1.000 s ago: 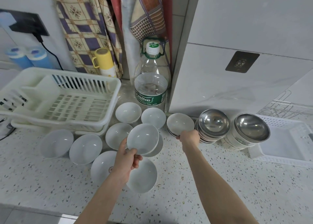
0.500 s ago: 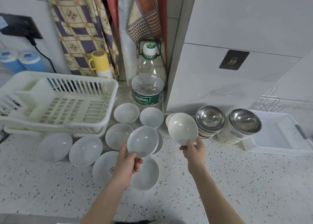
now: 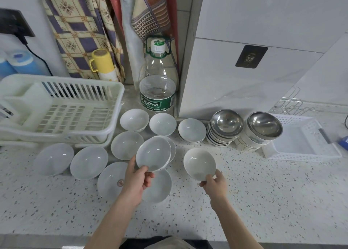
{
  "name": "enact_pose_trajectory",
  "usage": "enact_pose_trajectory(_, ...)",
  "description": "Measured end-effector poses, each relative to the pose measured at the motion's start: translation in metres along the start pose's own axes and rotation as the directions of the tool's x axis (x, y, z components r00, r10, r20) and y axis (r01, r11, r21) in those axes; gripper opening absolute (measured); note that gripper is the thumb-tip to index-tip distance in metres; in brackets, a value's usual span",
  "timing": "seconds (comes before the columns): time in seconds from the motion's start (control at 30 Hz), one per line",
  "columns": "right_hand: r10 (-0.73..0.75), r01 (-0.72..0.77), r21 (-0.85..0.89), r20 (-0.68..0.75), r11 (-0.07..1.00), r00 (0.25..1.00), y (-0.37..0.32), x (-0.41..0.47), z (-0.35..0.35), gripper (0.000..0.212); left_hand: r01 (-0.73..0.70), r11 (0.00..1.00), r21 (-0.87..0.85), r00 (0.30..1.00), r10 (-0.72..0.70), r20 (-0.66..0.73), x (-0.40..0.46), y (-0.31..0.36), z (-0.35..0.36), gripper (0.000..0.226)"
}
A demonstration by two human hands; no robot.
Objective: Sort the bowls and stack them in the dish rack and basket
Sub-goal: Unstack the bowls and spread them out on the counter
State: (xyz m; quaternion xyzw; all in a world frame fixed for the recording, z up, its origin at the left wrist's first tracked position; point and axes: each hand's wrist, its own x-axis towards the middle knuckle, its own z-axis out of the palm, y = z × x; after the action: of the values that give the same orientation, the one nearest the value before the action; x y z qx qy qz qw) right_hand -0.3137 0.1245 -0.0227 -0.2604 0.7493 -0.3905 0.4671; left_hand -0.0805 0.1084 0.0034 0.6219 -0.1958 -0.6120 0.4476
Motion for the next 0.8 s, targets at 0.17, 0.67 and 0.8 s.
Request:
enact_pose_trajectory(0.17,-0.004,0.004,-0.018,0.021,1.0,1.0,-0.007,0.011,0.005,0.048,0.006,1.0,-0.01,1.0,-0.006,-0.024,-0.003,0.0,-0.007,0.049)
enact_pose_trajectory(0.67,0.013,-0.009,-0.065,0.054,0.998,0.998,-0.003,0.023,0.018,0.051,-0.006,1.0,0.009,0.999,0.007,-0.04,-0.002,-0.002,-0.019,0.056)
enact_pose_trajectory(0.8,0.005,-0.001,-0.073,0.057,0.997,0.998,-0.003,0.025,0.021,0.052,-0.007,1.0,0.015,0.999,0.008,-0.034,-0.004,-0.002,-0.018,0.057)
